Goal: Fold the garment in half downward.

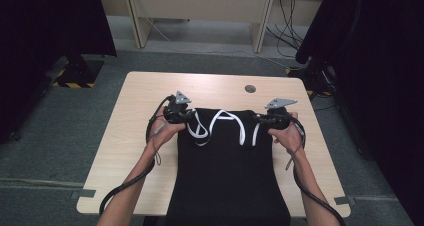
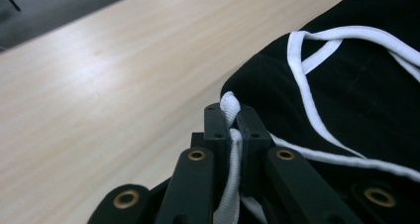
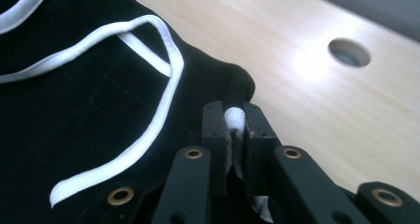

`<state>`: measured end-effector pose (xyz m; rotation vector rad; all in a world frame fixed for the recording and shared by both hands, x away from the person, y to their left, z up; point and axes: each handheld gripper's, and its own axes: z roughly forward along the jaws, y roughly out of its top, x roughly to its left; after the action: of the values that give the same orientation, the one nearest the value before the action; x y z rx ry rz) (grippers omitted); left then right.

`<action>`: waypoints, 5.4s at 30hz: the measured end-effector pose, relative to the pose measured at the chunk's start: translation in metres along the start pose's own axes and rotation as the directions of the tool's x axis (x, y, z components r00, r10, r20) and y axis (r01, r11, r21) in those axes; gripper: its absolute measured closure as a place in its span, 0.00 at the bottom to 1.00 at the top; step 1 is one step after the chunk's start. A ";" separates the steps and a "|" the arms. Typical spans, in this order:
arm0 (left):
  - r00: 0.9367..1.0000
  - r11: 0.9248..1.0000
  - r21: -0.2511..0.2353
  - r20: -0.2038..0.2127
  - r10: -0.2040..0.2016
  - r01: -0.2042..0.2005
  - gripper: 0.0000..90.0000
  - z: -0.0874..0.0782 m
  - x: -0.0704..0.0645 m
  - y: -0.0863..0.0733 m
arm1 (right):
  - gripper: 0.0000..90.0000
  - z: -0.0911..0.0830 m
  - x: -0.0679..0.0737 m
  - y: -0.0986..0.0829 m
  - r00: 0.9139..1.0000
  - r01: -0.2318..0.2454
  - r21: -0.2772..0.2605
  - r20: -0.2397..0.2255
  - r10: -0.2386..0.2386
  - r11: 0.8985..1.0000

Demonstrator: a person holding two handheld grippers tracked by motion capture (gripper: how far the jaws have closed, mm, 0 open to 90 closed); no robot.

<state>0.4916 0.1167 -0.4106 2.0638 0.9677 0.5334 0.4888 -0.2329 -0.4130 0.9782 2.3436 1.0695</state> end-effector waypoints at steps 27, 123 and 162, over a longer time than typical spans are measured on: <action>0.985 0.970 -0.180 0.024 0.172 -0.165 0.93 -0.076 -0.087 -0.082 | 0.92 -0.055 0.087 -0.067 0.981 0.192 -0.184 -0.003 -0.195 0.964; 0.927 0.966 -0.112 0.276 0.255 -0.232 0.75 -0.100 -0.128 -0.114 | 0.74 -0.099 0.102 -0.088 0.946 0.268 -0.055 -0.173 -0.274 0.962; 0.889 0.967 -0.037 0.385 0.247 -0.253 0.86 -0.113 -0.156 -0.146 | 0.78 -0.113 0.117 -0.114 0.938 0.249 0.023 -0.255 -0.235 0.968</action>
<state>0.2562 0.1077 -0.4648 2.2102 0.4769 0.2281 0.2928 -0.2574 -0.4350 0.5768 2.6254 1.0876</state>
